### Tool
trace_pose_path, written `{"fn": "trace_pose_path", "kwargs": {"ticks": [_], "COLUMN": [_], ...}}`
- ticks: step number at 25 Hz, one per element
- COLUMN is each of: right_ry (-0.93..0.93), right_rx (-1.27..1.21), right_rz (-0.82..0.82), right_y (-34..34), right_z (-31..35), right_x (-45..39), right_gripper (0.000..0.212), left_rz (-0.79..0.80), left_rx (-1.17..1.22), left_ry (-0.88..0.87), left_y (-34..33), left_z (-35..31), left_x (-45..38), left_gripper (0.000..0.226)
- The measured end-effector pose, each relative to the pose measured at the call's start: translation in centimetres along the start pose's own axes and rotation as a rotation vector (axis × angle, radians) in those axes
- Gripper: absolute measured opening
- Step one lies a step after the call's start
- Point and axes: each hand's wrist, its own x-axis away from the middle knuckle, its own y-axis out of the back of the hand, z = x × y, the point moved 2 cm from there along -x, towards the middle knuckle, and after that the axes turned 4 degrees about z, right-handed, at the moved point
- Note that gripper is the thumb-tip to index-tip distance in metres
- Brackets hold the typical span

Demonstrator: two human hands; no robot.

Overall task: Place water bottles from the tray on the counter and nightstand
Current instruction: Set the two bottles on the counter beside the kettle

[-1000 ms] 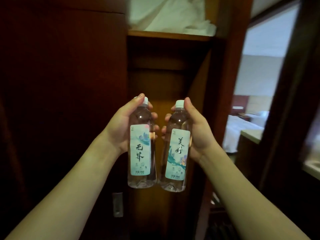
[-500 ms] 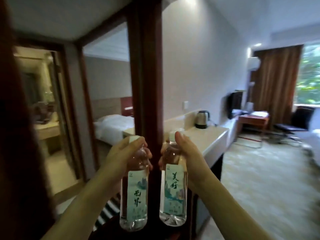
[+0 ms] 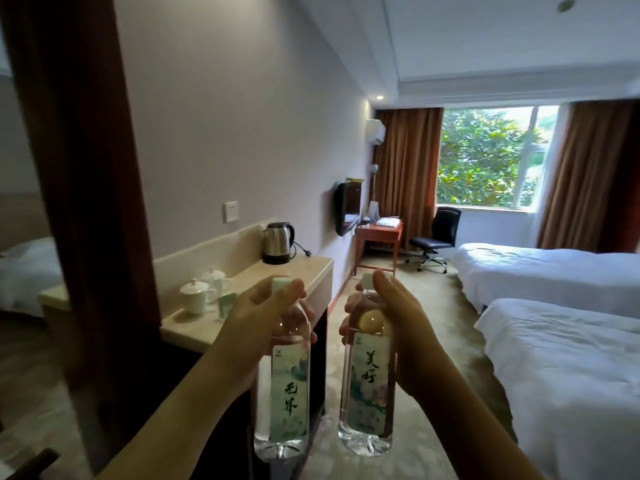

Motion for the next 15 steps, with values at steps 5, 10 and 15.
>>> {"fn": "trace_pose_path", "kwargs": {"ticks": [5,10,15], "right_ry": [0.043,0.083,0.091], "right_rx": [0.076,0.096,0.040], "right_rz": [-0.072,-0.084,-0.109], "right_y": [5.0,9.2,15.1], "right_z": [-4.1,-6.1,-9.1], "right_x": [-11.6,-22.7,-32.3], "right_gripper": [0.047,0.024,0.023], "left_rz": [0.024,0.066,0.093], "left_rx": [-0.001,-0.014,-0.059], "left_ry": [-0.039,-0.053,-0.102], "left_y": [0.4,0.5,-0.3], "left_z": [6.4,10.5,15.3], "left_x": [-13.3,-27.0,-37.3], "left_gripper": [0.028,0.031,0.026]}}
